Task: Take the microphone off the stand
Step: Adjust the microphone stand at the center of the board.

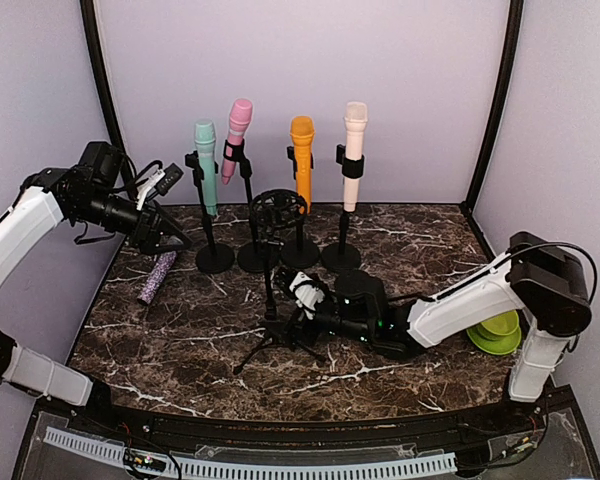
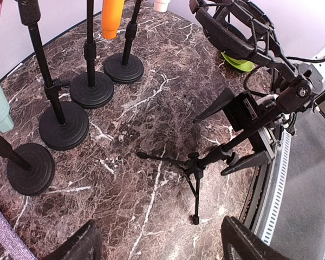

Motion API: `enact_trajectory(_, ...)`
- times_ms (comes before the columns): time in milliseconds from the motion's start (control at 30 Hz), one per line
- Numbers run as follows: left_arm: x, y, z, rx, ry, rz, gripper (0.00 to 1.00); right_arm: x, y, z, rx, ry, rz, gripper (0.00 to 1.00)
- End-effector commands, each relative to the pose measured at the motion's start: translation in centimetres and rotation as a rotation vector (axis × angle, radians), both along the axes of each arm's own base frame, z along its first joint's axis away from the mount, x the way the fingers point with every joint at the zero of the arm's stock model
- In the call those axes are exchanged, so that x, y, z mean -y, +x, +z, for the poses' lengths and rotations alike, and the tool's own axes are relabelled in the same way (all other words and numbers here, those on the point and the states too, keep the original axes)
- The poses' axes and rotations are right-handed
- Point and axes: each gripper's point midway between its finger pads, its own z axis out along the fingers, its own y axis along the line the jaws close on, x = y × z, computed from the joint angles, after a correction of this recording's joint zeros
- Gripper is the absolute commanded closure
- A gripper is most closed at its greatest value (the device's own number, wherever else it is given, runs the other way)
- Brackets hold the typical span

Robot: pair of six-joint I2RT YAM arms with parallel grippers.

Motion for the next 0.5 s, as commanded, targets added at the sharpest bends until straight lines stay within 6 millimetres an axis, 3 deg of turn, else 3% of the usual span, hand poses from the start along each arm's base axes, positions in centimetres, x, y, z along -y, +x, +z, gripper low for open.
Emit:
enact_trajectory(0,0.7,0.2,1.0,0.008,-0.033,-0.024,0.22,1.0,0.8,-0.2,-0.038,-0.108,-0.347,0.02)
enact_trajectory(167,0.6,-0.4,1.1,0.018,-0.024,-0.035,0.22,-0.5,-2.1,-0.1,-0.047,-0.095,-0.451,0.05)
enact_trajectory(400,0.4,-0.9,1.7,0.049,-0.020,-0.036,0.21,-0.3,-0.7,0.3,-0.033,-0.046,-0.642,0.24)
enact_trajectory(467,0.3,-1.0,1.9,0.056,-0.019,-0.036,0.21,-1.1,-0.3,1.4,-0.023,-0.016,-0.663,0.30)
